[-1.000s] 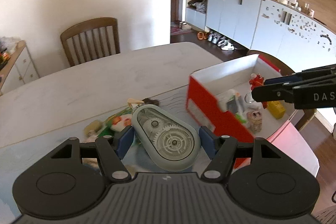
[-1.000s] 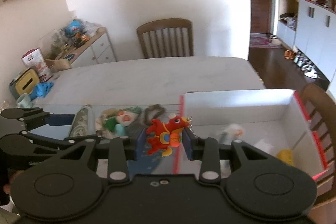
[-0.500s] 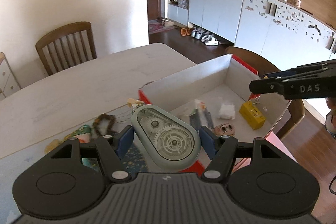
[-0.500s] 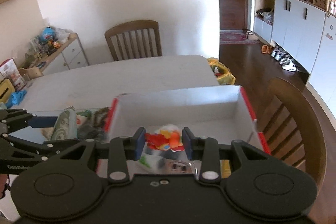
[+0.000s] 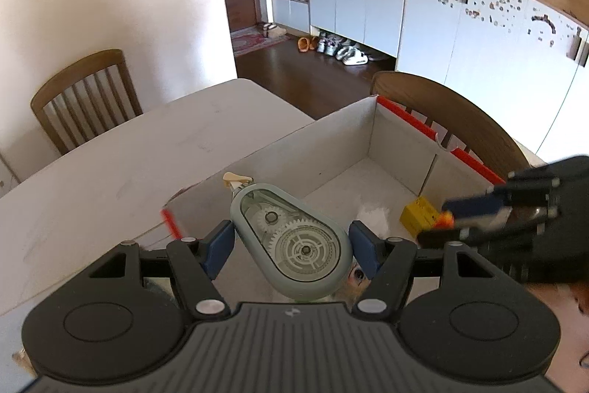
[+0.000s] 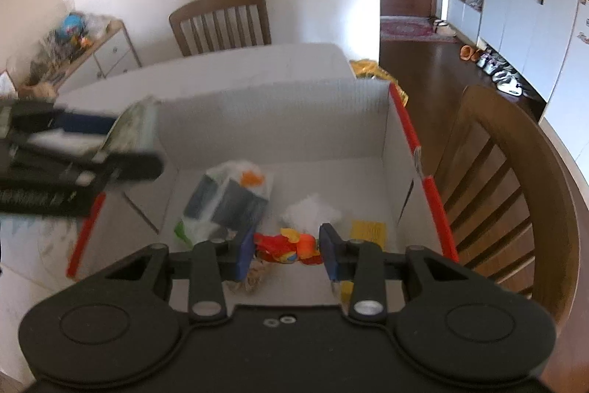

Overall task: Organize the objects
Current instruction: 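Carry the tape dispenser and dragon plush over the red box with both tools, then open both tools to drop the tape dispenser and dragon plush inside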

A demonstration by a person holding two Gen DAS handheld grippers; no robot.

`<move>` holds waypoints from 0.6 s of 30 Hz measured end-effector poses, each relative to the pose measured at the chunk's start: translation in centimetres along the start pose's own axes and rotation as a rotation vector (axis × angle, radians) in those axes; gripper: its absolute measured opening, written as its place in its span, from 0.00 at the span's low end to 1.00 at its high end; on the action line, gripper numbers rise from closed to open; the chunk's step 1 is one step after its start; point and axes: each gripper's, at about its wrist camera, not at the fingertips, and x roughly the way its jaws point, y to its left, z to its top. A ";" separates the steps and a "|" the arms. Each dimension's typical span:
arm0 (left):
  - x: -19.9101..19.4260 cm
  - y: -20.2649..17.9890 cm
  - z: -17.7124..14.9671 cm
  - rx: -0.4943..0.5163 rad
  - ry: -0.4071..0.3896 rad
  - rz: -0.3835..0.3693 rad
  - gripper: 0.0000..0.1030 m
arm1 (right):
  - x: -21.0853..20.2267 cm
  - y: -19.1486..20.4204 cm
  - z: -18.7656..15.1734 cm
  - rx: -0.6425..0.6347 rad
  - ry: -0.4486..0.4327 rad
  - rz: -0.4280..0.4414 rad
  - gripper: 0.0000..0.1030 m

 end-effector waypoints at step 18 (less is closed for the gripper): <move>8.7 -4.3 2.2 0.024 0.117 -0.110 0.66 | 2.2 -0.1 -1.0 -0.099 0.062 0.019 0.35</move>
